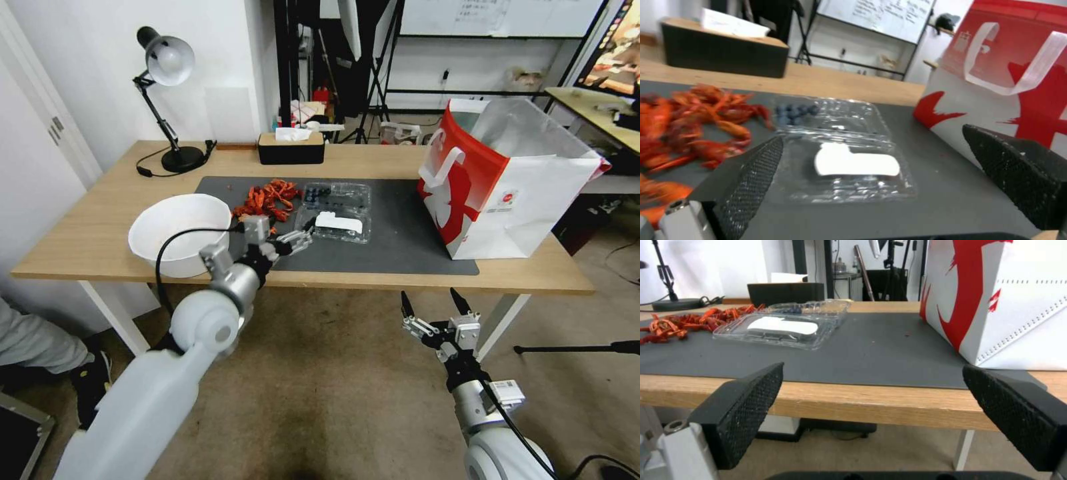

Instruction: Close the takeout container lid, then place the container into the takeout bag.

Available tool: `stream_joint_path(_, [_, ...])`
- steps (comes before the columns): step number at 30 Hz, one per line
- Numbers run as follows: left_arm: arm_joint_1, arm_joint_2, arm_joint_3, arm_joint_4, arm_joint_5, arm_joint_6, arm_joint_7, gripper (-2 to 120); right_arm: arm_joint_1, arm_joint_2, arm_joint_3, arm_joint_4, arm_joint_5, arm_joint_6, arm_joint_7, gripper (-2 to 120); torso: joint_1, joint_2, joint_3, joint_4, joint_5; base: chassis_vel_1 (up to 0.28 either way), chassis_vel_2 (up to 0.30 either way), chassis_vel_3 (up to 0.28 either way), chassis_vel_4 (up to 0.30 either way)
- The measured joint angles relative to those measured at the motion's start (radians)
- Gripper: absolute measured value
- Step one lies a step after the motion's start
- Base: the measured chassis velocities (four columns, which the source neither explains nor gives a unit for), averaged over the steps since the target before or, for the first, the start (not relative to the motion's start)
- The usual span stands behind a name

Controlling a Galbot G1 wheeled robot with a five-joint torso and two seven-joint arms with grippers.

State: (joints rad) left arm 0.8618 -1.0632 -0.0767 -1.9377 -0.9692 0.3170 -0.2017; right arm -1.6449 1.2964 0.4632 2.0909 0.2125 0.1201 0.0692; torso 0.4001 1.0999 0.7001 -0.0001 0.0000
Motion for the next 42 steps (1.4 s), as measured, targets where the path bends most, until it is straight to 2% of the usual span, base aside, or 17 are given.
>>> stream_joint_path(8, [-0.142,-0.021,0.054,0.112,-0.143,0.107,0.007,100,0.001,0.008,-0.001,-0.009,-0.009,0.003,-0.004,100,0.000,0.000,0.000,0.0000,0.0000,0.000,0.000,0.000,0.000])
stream_joint_path(11, [-0.214,-0.038,0.084,0.190,-0.212,0.148,0.001,100,0.000,0.008,-0.001,-0.016,-0.012,0.008,-0.006,100,0.000,0.000,0.000,0.0001,0.0001,0.000,0.000,0.000,0.000])
stream_joint_path(12, [-0.214,-0.038,0.084,0.190,-0.212,0.148,0.001,100,0.000,0.008,-0.001,-0.016,-0.012,0.008,-0.006,100,0.000,0.000,0.000,0.0001,0.0001,0.000,0.000,0.000,0.000])
stream_joint_path(15, [-0.284,-0.066,0.097,0.293,-0.245,0.185,0.004,100,-0.001,0.005,0.000,-0.021,-0.012,0.012,-0.007,100,0.000,0.000,0.000,0.0001,0.0000,0.000,0.000,0.000,0.000])
stream_joint_path(16, [-0.284,-0.066,0.097,0.293,-0.245,0.185,0.004,100,-0.001,0.005,0.000,-0.021,-0.012,0.012,-0.007,100,0.000,0.000,0.000,0.0001,0.0000,0.000,0.000,0.000,0.000])
stream_joint_path(19, [-0.328,-0.079,0.105,0.365,-0.242,0.211,0.005,100,0.000,0.002,0.001,-0.028,-0.012,0.017,-0.008,100,0.000,0.000,0.000,0.0000,0.0000,0.000,0.000,0.000,0.000])
stream_joint_path(28, [-0.361,-0.077,0.097,0.419,-0.224,0.284,-0.007,100,0.007,-0.006,0.001,-0.041,-0.012,0.024,-0.011,100,0.000,0.000,0.000,0.0002,0.0001,0.000,0.000,0.000,0.000])
stream_joint_path(32, [-0.382,-0.080,0.087,0.458,-0.260,0.343,-0.014,100,0.014,-0.008,-0.001,-0.051,-0.012,0.026,-0.011,100,0.000,0.000,0.000,0.0001,-0.0001,0.000,0.000,0.000,0.000])
stream_joint_path(42, [-0.387,-0.080,0.080,0.486,-0.317,0.383,-0.042,100,0.018,-0.003,-0.003,-0.063,-0.015,0.033,-0.014,100,0.000,0.000,0.000,0.0001,-0.0001,0.000,0.000,0.000,0.000])
